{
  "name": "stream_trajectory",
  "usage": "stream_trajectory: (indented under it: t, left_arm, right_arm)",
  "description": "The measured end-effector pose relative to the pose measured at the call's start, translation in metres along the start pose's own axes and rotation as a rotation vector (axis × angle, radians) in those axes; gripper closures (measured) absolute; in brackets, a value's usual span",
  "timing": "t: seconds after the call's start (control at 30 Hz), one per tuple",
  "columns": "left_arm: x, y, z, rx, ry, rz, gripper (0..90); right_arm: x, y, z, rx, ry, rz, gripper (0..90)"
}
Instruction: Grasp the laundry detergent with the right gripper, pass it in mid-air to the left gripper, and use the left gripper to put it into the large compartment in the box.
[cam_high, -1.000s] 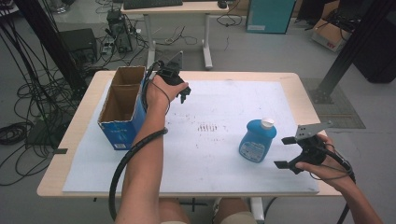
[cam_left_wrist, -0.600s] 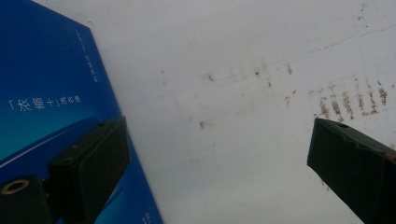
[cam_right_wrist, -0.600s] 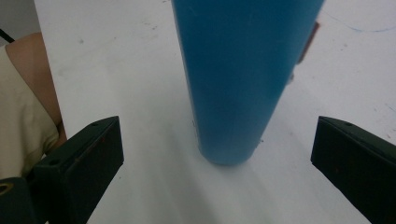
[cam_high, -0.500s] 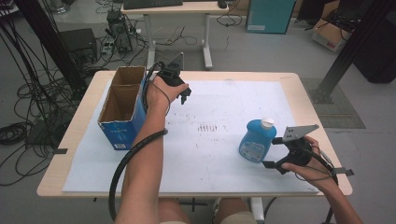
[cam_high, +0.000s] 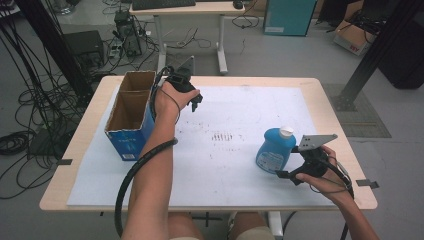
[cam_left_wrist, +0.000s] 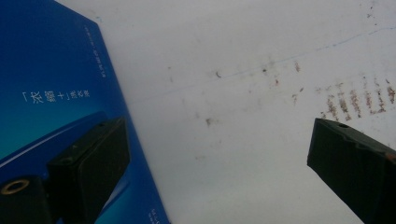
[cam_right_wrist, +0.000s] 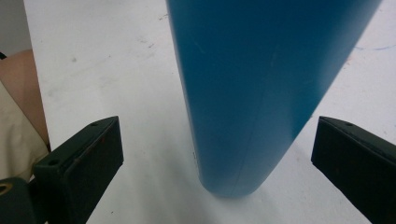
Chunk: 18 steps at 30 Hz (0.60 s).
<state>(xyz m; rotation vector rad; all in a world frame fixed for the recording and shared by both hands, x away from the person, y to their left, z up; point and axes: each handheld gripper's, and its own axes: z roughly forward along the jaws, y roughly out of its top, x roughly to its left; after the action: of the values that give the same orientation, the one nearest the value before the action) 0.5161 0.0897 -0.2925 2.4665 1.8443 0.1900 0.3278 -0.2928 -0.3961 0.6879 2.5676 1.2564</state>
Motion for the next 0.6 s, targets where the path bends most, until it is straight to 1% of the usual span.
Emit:
stream_trajectory:
  t: [0.3,0.37,0.4,0.53,0.6]
  left_arm:
    - [-0.0049,0.0019,-0.0029,-0.003,0.001,0.011,6.4]
    - [-0.0052,0.0019,-0.0027,-0.004,-0.001,0.012,6.4]
    - [-0.0052,0.0019,-0.0027,-0.004,-0.001,0.012,6.4]
    - [-0.0049,0.0014,-0.0018,0.000,0.002,0.011,6.4]
    - [-0.0044,0.0012,-0.0017,0.000,0.002,0.011,6.4]
  right_arm:
    - [0.0023,0.0023,0.0028,-0.029,-0.018,-0.006,1.9]
    - [0.0029,0.0029,0.0041,-0.034,-0.019,-0.007,1.9]
    - [0.0040,0.0032,0.0043,-0.030,-0.017,0.000,1.9]
    - [0.0048,0.0039,0.0063,-0.039,-0.021,-0.006,1.8]
    - [0.0056,0.0040,0.0078,-0.044,-0.023,0.002,1.8]
